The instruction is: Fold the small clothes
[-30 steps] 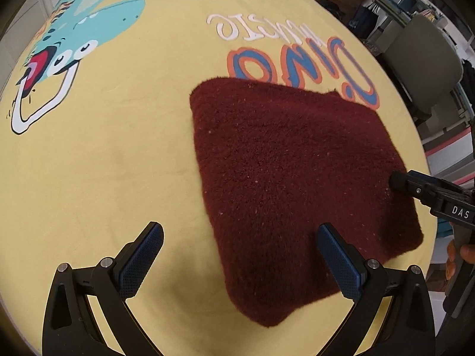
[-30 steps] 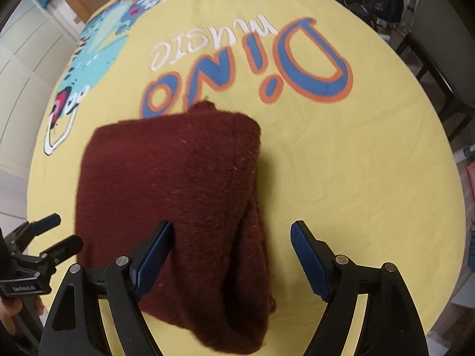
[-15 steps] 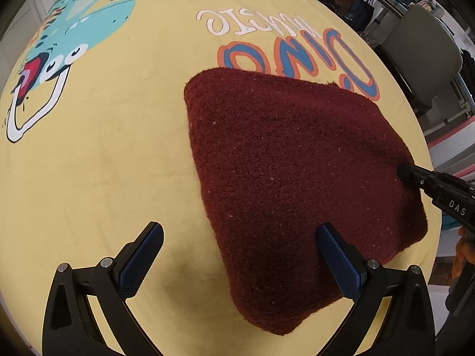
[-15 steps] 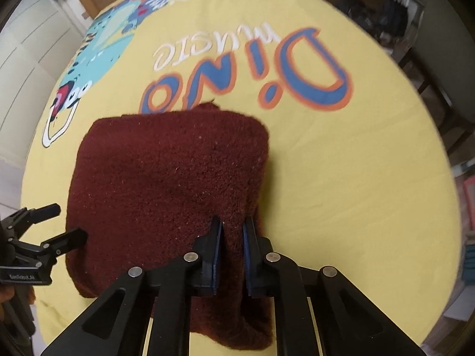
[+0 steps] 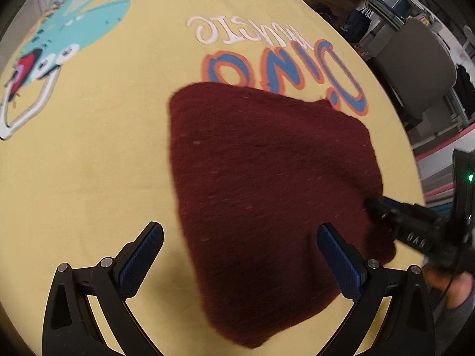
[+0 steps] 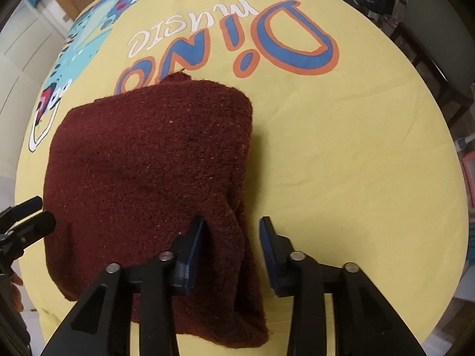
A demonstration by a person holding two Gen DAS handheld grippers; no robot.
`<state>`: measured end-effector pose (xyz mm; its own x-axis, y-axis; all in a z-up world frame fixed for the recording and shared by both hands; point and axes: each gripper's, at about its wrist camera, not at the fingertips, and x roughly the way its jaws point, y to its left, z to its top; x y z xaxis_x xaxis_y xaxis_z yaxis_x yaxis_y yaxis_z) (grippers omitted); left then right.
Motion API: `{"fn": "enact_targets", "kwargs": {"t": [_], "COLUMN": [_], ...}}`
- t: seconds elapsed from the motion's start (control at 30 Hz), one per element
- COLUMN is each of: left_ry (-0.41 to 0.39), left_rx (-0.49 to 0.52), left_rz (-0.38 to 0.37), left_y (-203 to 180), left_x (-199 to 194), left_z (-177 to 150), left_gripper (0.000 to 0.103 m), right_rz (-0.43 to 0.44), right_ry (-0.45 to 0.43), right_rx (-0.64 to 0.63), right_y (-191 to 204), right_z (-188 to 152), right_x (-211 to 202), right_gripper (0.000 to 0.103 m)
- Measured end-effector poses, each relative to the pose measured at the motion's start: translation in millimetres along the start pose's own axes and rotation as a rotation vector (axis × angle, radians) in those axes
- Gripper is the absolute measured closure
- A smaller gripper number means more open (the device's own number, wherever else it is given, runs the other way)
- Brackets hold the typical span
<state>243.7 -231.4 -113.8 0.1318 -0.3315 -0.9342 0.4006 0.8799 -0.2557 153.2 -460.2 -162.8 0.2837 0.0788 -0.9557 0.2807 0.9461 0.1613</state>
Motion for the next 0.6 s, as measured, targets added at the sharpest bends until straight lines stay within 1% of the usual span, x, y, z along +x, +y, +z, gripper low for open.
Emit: {"fn": "enact_targets", "kwargs": {"t": [0.03, 0.07, 0.1, 0.13, 0.17, 0.2, 0.23, 0.3, 0.4, 0.47, 0.53, 0.6], "left_ry": [0.009, 0.020, 0.036, 0.054, 0.068, 0.072, 0.069, 0.062, 0.063, 0.064, 0.066, 0.061], "left_rx": [-0.008, -0.012, -0.011, -0.006, -0.007, -0.020, -0.038, -0.064, -0.065, -0.064, -0.070, -0.070], "left_rz": [-0.002, 0.002, 0.023, 0.049, 0.056, 0.046, 0.035, 0.008, 0.016, 0.020, 0.024, 0.030], "left_y": [-1, -1, -2, -2, 0, 3, 7, 12, 13, 10, 7, 6], "left_x": [6, 13, 23, 32, 41, 47, 50, 55, 58, 59, 60, 61], "left_z": [1, 2, 3, 2, 0, -1, -4, -8, -10, -10, -11, -11], "left_gripper": [0.001, 0.001, 0.001, 0.001, 0.001, 0.001, 0.001, 0.001, 0.000, 0.000, 0.000, 0.000], "right_rz": [-0.005, -0.003, 0.000, 0.003, 0.003, 0.003, 0.010, 0.035, 0.093, 0.135, 0.162, 0.162], "right_ry": [-0.003, -0.004, -0.004, -0.003, 0.000, 0.003, 0.004, -0.004, -0.042, -0.056, -0.033, 0.007], "right_rx": [-0.005, -0.003, 0.001, 0.007, 0.011, 0.010, 0.010, 0.024, 0.036, 0.018, -0.011, -0.042], "right_y": [-1, -1, -3, -5, -7, -9, -11, -14, -12, -5, 4, 14], "right_z": [-1, -1, -1, -1, -1, -2, -2, -2, -2, -1, 0, 0], "right_x": [0, -1, 0, 0, -1, -1, -1, -5, -17, -22, -16, -1], "right_gripper": [0.049, 0.048, 0.045, 0.039, 0.035, 0.029, 0.026, 0.025, 0.024, 0.023, 0.021, 0.020]}}
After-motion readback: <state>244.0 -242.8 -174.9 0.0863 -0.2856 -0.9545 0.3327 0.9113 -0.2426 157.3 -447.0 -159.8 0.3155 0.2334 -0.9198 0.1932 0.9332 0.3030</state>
